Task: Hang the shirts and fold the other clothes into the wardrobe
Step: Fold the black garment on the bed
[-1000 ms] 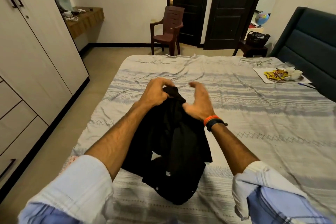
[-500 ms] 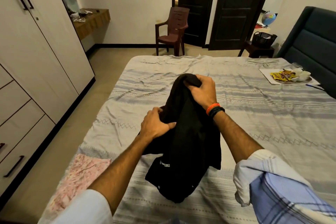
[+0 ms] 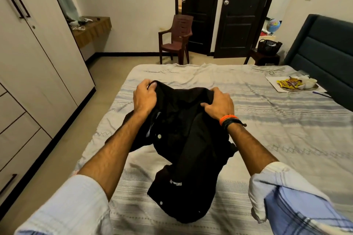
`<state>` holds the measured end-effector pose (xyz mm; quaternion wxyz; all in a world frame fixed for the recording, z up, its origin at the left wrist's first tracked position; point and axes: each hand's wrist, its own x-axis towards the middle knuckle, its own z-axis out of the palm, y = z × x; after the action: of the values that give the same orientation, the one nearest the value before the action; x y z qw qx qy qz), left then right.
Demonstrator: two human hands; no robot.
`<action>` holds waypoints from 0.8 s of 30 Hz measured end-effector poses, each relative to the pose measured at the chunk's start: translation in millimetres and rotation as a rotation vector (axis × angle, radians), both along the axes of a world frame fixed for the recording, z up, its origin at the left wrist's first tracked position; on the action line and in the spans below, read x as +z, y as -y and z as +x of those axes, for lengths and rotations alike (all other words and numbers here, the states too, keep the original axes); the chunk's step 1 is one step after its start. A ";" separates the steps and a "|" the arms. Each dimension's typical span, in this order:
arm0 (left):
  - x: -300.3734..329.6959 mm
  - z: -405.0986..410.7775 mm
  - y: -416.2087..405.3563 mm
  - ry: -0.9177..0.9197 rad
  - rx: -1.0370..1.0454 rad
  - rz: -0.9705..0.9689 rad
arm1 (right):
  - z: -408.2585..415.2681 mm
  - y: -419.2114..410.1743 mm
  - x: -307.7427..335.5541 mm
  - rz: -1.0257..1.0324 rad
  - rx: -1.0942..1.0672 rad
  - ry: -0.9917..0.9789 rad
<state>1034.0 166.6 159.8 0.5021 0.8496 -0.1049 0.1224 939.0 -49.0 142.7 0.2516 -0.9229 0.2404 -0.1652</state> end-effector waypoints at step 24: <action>-38.2 2.1 -40.4 -0.087 0.054 0.156 | -6.9 -32.5 26.5 0.652 0.215 0.185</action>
<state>1036.1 207.0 121.6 0.4352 0.8931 -0.0693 0.0904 932.1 -16.6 169.3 0.5693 -0.7953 0.1581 -0.1353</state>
